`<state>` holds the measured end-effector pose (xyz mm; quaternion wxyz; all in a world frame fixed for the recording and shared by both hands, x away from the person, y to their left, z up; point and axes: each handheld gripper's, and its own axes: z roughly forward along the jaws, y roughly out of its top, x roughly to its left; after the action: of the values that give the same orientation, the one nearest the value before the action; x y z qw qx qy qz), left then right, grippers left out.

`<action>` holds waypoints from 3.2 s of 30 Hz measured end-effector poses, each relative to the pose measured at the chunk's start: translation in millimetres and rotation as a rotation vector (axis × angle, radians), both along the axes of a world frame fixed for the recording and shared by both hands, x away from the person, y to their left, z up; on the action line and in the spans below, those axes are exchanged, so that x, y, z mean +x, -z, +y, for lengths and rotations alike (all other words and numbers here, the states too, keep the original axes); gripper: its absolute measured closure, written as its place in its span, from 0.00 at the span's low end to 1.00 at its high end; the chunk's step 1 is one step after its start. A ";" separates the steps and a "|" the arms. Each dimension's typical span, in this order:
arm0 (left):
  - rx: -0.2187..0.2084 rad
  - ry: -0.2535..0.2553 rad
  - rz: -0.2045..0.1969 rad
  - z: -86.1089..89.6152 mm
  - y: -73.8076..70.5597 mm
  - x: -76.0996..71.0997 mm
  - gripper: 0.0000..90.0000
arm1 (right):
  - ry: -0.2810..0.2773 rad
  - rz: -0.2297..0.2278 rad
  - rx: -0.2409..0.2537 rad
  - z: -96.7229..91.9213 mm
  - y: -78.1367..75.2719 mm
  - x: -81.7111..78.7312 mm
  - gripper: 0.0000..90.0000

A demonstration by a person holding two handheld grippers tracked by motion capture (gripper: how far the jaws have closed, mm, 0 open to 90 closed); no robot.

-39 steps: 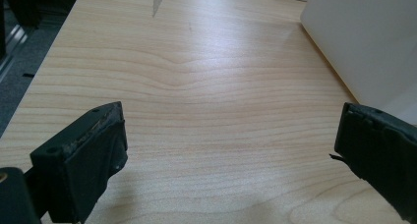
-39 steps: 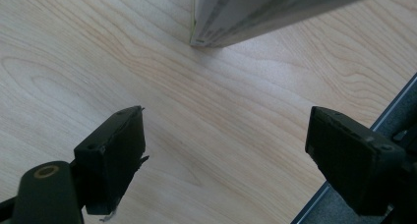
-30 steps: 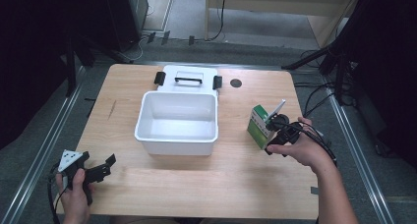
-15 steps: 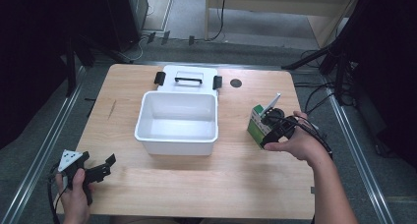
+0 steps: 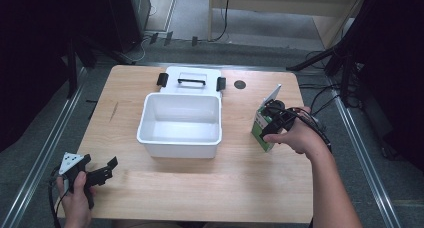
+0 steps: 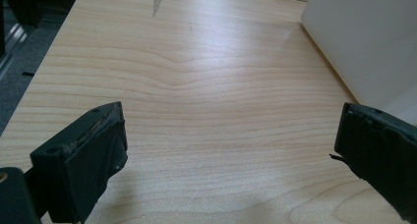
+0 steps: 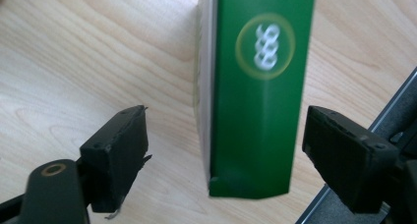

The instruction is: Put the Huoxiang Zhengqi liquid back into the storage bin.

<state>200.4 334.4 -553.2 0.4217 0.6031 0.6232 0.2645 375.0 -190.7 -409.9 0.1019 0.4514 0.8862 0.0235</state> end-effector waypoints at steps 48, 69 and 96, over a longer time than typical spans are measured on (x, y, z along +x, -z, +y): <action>0.000 0.002 0.000 0.1 0.0 0.1 0.00 | -0.249 -0.059 0.056 12.8 -33.2 18.4 0.72; -0.002 0.001 -0.002 0.0 0.0 0.2 0.00 | -0.546 -0.082 0.096 39.1 -82.3 0.1 0.72; -0.002 0.002 0.000 0.1 0.0 0.1 0.00 | -0.855 -0.148 0.117 57.5 -127.4 -8.1 0.72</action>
<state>200.5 334.5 -553.2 0.4227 0.6034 0.6227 0.2637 366.9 -133.2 -282.5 0.1204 0.0460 0.9808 0.1461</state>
